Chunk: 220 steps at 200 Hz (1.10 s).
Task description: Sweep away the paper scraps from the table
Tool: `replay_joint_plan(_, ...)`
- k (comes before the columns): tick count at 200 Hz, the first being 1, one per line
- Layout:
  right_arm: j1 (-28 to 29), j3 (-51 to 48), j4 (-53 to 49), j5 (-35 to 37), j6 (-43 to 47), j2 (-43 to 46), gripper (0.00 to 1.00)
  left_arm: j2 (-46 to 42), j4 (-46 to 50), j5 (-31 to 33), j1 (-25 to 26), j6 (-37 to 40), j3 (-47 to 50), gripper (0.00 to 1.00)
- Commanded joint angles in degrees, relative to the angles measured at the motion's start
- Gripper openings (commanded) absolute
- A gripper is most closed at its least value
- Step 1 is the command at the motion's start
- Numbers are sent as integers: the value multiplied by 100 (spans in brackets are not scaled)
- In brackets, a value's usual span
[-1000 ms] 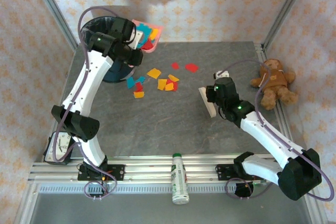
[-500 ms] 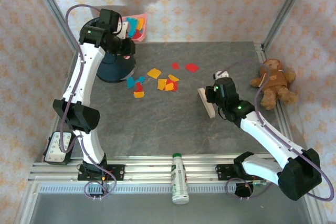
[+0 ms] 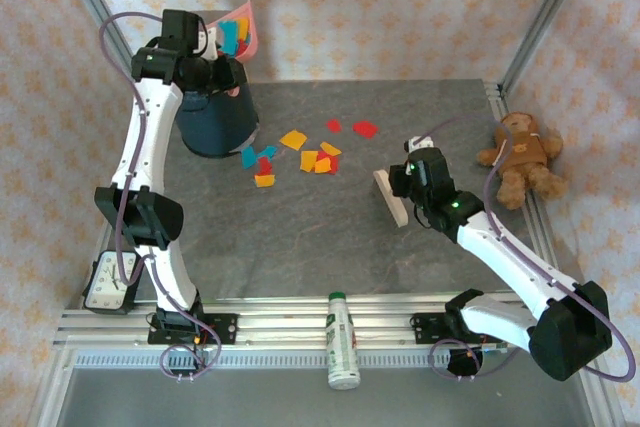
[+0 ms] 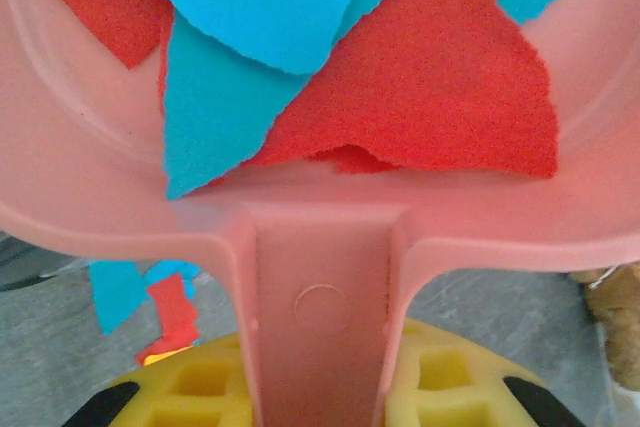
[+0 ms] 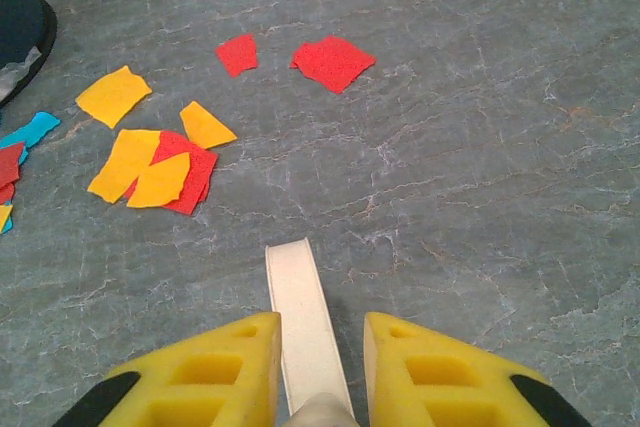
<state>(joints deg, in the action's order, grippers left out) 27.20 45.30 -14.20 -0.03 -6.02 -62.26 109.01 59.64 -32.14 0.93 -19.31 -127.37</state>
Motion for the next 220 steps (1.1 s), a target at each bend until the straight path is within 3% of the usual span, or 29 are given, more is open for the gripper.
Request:
replay_joint_plan(1,5,-21,72,21,-83,66,0,4,-587,-488,-125,-436,142,0)
replay_joint_plan(55,18,-21,62,21,-92,43,0,265,-1312,-1101,-391,-1094,315,0)
replay_joint_plan(140,22,7,26,36,-120,-14,0,191,-2371,-1479,-581,-2193,807,0)
replay_joint_plan(220,31,-8,20,39,-134,-5,0,-379,-4467,-1878,-770,-3658,2214,0)
